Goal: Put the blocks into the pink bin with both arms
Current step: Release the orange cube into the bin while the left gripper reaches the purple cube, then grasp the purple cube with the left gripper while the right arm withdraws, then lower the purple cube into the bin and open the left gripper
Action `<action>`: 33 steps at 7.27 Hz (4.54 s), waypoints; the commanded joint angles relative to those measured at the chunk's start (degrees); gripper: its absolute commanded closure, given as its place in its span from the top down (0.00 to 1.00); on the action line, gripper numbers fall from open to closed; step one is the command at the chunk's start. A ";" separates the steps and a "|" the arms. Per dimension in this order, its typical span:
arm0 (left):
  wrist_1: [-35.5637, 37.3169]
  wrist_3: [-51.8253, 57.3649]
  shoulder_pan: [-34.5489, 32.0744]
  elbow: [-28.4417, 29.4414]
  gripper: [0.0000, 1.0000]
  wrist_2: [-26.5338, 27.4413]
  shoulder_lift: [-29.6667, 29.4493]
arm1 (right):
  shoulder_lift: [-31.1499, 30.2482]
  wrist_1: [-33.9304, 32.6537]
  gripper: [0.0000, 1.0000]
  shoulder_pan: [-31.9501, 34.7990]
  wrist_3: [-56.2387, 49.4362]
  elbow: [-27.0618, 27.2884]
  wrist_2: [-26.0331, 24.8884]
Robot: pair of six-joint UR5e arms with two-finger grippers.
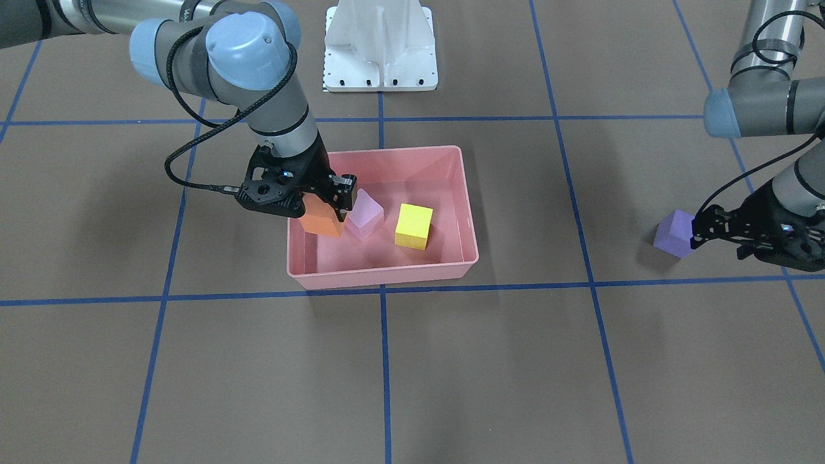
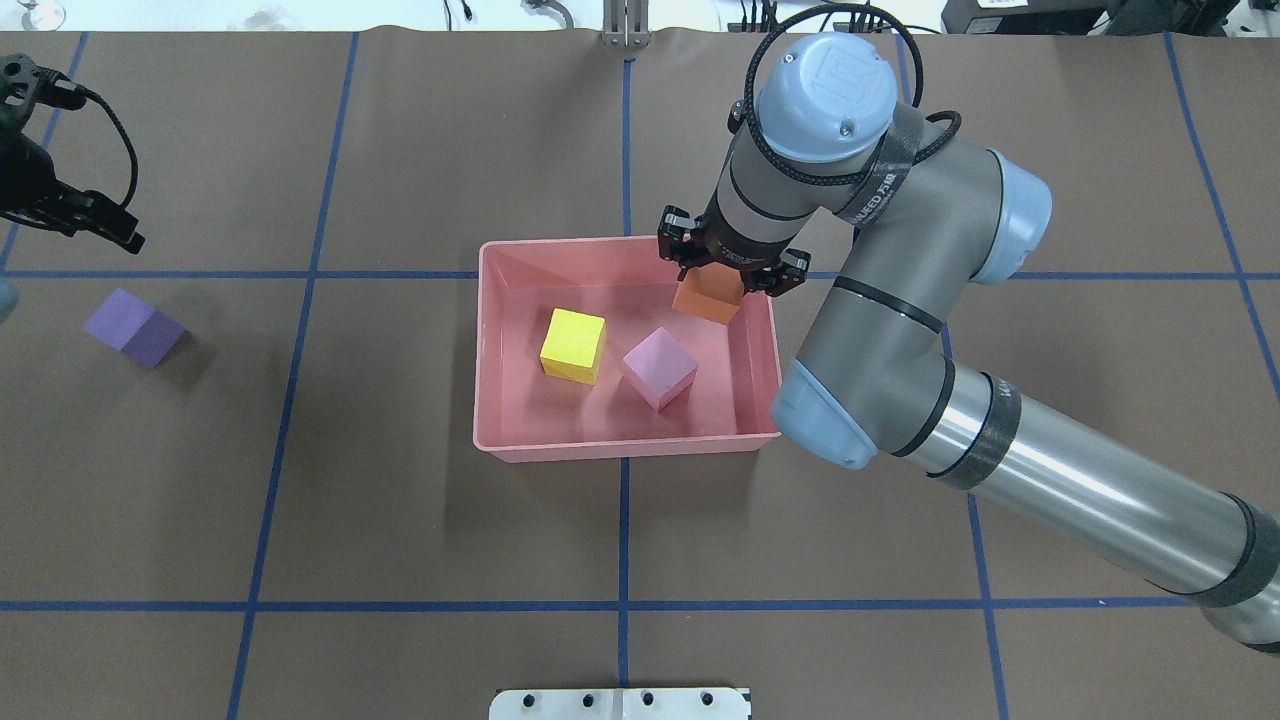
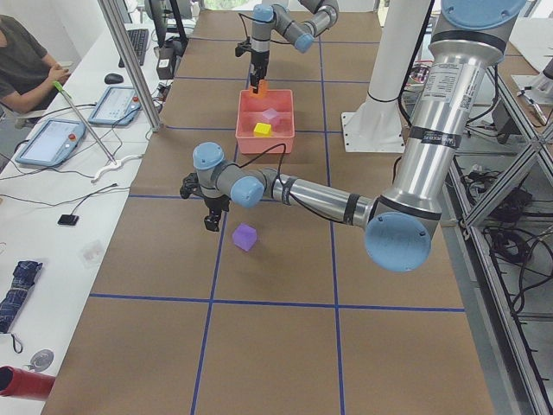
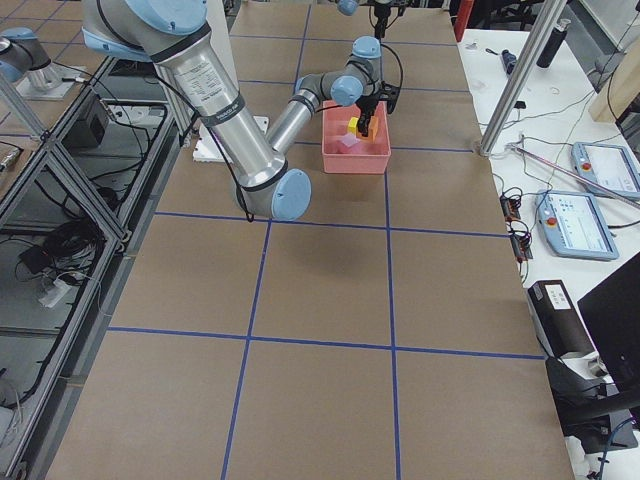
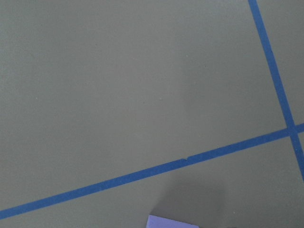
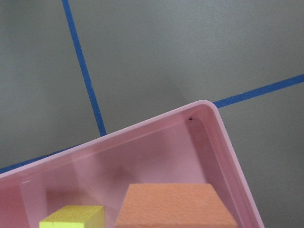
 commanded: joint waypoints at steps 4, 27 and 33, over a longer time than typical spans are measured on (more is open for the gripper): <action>-0.34 0.84 0.57 0.31 0.87 -1.04 0.36 | -0.69 0.07 0.99 -1.99 -0.04 -0.06 -2.43; 7.04 -35.53 14.34 -12.07 0.00 -12.91 -12.95 | -31.54 0.07 1.00 30.35 -48.29 10.23 22.25; 6.69 -48.81 28.79 -12.26 0.99 -2.28 -20.03 | -31.63 0.16 1.00 30.35 -48.21 10.40 22.34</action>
